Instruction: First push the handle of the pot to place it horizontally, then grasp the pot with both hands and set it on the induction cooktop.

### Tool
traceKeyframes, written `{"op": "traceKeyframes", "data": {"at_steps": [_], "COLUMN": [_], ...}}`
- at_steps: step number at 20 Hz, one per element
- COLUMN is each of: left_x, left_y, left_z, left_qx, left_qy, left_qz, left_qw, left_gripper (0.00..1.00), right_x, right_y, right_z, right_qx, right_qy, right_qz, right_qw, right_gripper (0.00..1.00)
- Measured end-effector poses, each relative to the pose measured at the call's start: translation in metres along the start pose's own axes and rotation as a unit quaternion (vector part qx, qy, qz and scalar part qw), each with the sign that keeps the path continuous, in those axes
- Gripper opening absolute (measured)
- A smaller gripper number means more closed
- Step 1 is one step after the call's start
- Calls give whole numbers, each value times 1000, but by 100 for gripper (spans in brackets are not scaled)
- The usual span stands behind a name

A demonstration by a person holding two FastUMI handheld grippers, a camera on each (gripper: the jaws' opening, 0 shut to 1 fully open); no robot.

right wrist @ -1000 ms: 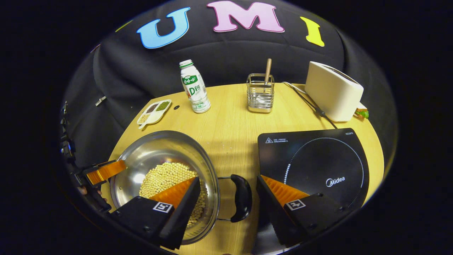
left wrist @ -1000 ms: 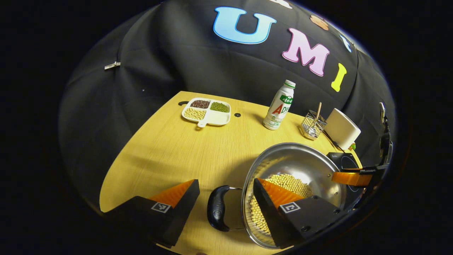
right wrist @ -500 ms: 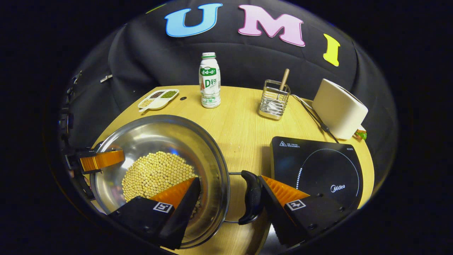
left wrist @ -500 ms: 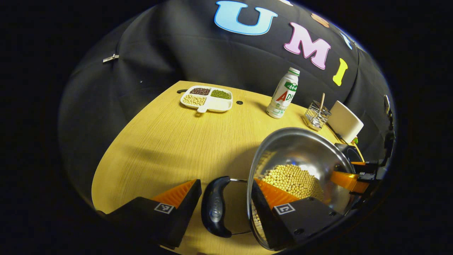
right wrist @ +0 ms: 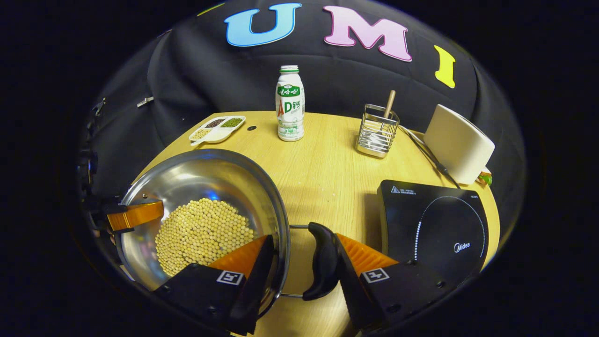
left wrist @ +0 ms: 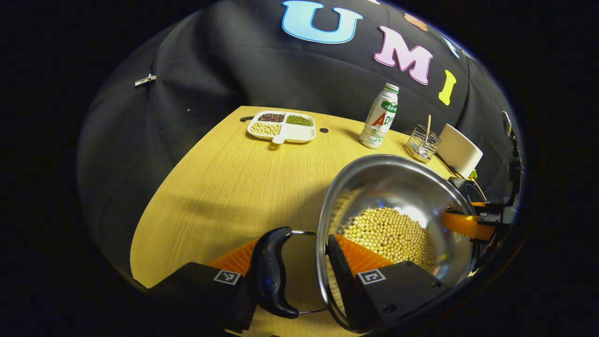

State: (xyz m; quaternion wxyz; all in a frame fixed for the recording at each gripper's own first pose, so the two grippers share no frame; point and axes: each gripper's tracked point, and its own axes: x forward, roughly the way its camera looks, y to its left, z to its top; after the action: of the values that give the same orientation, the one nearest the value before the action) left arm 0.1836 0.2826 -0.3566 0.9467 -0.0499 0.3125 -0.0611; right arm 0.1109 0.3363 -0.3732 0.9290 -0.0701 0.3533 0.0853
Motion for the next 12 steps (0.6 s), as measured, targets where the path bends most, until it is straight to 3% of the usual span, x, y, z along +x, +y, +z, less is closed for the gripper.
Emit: {"op": "traceKeyframes", "data": {"at_steps": [1,3,8,12], "left_x": [0,0,1,-2], "left_y": [0,1,2,2], "left_z": [-1,0,1,3], "left_qx": [-1,-4,-18,-17], "left_qy": [0,-3,-5,-4], "left_qz": [-2,-3,-5,-1], "left_qw": [1000,1000,1000,1000], "left_gripper": [76,75,71,67], "right_x": [-1,0,6,4], "right_y": [1,2,3,3], "right_z": [0,0,1,2], "right_qx": [1,12,33,34], "right_qy": [3,4,9,7], "right_qz": [3,8,23,21], "right_qw": [1000,1000,999,999], "right_gripper": [77,78,68,65]}}
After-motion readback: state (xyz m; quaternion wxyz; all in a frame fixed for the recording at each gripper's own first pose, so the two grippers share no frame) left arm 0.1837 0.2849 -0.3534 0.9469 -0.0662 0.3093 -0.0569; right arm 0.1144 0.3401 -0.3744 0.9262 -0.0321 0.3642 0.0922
